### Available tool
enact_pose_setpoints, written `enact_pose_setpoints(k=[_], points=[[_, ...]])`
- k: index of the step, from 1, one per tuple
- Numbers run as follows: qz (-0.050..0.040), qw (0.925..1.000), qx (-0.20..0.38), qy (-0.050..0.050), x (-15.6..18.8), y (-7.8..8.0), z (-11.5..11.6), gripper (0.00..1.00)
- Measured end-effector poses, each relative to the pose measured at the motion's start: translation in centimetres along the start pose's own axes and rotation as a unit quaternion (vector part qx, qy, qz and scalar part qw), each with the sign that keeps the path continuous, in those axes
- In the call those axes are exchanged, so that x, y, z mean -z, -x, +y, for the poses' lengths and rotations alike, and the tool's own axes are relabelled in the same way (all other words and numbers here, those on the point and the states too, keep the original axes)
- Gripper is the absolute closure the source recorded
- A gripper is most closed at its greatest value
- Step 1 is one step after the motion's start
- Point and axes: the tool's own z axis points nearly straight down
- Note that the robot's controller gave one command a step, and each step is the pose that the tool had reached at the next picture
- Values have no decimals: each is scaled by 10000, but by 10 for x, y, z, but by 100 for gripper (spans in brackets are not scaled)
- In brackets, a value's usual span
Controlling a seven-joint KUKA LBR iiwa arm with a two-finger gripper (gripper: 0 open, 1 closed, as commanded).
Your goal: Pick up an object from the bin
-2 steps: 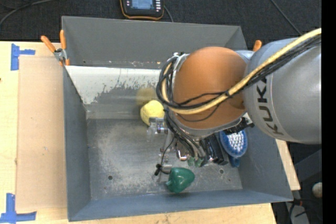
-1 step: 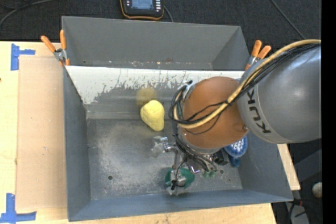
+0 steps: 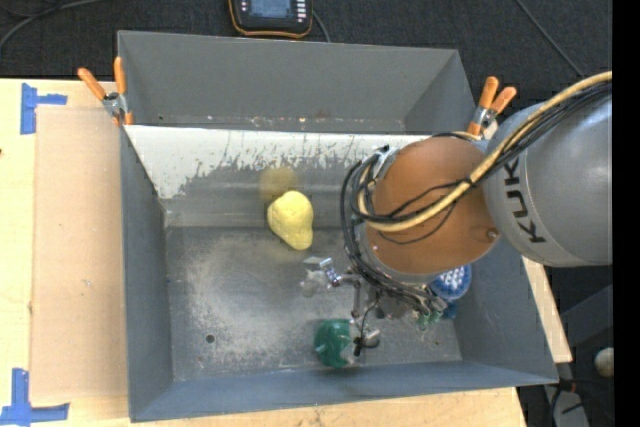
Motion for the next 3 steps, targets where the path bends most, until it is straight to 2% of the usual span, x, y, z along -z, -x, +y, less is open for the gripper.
enact_pose_setpoints(k=[1,2,3], points=[[76,9998,188,17,-43,-15,-54,0],[-106,9999,-14,-18,-88,-23,-45,0],[-68,9992,-393,-25,-88,-17,-33,100]])
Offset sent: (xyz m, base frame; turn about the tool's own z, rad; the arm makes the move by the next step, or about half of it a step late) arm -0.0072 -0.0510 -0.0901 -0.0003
